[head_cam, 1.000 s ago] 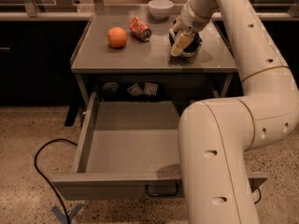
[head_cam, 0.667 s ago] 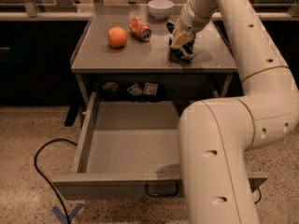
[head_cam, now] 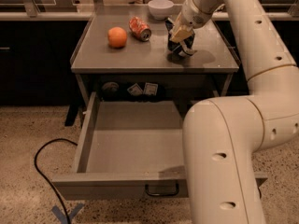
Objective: Place blue chip bag into top drawer
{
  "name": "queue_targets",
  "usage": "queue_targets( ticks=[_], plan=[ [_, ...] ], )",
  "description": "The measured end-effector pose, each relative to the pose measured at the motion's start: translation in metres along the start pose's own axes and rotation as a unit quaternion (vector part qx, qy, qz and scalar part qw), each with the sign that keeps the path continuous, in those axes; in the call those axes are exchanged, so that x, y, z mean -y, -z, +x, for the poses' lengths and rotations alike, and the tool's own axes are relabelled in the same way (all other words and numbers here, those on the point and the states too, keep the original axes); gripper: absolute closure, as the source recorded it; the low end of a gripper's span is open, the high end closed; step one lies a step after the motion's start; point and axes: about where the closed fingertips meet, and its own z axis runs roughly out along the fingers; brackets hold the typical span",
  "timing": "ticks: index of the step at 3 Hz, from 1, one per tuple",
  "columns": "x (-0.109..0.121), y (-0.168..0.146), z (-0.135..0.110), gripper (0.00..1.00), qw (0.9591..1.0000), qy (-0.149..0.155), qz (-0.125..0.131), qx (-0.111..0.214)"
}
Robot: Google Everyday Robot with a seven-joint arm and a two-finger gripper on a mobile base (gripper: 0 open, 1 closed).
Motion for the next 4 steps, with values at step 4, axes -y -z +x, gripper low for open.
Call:
queue_targets(
  ticks=[4],
  plan=[
    [-0.146,0.078,-0.066,1.0,0.9765,-0.045,-0.101,0.184]
  ],
)
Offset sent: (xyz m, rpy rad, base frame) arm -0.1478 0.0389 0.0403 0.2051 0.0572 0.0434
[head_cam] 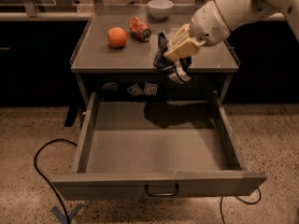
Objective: Place blue chip bag into top drawer
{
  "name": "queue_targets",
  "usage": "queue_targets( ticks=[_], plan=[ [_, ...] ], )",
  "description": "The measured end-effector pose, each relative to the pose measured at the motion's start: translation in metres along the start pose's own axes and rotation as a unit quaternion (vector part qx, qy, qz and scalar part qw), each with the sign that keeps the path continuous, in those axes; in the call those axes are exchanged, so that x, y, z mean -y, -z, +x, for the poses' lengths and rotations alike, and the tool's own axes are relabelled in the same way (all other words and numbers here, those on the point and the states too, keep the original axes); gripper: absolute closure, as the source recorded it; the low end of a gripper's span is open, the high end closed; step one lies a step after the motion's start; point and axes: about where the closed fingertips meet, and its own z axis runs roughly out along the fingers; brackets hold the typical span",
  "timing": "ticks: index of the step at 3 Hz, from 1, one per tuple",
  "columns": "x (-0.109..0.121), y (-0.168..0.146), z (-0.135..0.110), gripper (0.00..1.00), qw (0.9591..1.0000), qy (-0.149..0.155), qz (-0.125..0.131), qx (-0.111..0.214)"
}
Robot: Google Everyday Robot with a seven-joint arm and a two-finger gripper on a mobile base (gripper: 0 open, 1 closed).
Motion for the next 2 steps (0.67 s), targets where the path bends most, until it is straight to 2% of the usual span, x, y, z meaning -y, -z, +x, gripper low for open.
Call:
queue_targets(
  ticks=[1,2],
  plan=[
    [-0.056,-0.004,-0.006,1.0,0.9977,-0.022,-0.054,0.034],
    [-0.096,-0.005,-0.01,1.0,0.9932,-0.038,-0.095,0.056]
  ],
)
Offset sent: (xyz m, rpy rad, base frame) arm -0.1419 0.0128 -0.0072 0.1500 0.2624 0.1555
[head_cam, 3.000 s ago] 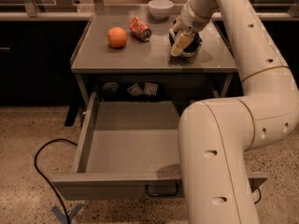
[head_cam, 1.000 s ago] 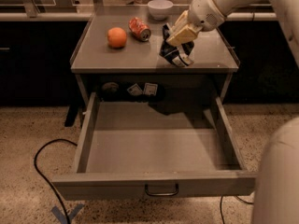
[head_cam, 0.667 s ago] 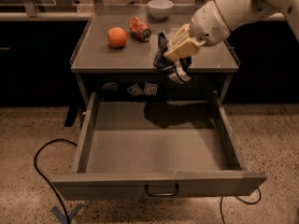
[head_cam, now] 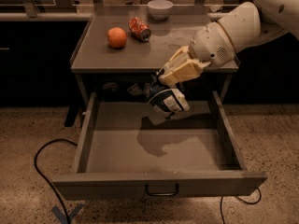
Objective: Place blue chip bag into top drawer
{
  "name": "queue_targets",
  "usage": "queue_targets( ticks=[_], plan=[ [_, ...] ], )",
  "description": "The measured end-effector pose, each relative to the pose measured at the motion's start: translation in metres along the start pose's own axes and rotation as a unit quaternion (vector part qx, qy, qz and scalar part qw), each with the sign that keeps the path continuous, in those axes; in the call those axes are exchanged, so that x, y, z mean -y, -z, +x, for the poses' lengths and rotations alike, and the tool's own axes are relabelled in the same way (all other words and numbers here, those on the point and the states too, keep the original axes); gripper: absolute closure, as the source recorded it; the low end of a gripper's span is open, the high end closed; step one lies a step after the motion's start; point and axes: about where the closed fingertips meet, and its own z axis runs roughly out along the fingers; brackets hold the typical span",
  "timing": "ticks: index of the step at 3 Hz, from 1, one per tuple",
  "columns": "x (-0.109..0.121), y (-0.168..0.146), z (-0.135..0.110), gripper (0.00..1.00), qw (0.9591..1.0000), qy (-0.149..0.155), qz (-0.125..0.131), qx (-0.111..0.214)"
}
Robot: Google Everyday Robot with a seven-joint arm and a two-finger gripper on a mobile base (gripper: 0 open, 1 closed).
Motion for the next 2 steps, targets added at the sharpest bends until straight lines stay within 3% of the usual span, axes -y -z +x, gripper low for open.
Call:
queue_targets(
  ticks=[1,2],
  plan=[
    [0.0,0.0,0.0,1.0,1.0,0.0,0.0,0.0],
    [0.008,-0.02,0.025,1.0,0.9996,-0.016,0.003,-0.024]
  ],
)
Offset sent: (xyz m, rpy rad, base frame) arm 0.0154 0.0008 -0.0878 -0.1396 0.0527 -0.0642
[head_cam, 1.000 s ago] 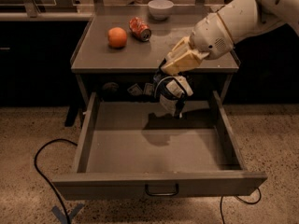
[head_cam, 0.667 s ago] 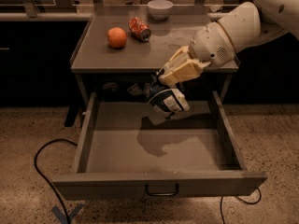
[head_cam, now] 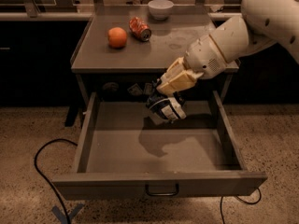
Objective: Place blue chip bag into top drawer
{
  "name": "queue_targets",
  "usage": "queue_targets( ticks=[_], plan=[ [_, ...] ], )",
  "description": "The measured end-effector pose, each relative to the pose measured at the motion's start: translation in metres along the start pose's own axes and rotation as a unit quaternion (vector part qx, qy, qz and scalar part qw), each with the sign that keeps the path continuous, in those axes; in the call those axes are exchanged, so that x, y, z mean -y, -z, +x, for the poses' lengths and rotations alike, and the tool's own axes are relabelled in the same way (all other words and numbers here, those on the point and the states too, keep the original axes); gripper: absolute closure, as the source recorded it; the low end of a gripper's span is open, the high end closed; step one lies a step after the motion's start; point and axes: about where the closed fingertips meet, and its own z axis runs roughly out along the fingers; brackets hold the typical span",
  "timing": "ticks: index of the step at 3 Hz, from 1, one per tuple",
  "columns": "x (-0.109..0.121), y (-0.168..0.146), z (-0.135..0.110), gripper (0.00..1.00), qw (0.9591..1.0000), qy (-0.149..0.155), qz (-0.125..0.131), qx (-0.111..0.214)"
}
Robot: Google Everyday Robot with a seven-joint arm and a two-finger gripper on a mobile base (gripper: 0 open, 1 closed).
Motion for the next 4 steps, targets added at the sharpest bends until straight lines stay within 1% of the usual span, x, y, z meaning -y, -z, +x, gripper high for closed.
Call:
queue_targets(
  ticks=[1,2,3,4],
  plan=[
    [0.015,-0.027,0.046,1.0,0.9989,-0.041,0.002,-0.02],
    [0.026,-0.05,0.087,1.0,0.996,-0.081,-0.004,-0.037],
    [0.032,-0.07,0.124,1.0,0.9907,-0.118,-0.019,-0.065],
    [0.026,-0.082,0.15,1.0,0.9859,-0.149,-0.03,-0.07]
  ],
)
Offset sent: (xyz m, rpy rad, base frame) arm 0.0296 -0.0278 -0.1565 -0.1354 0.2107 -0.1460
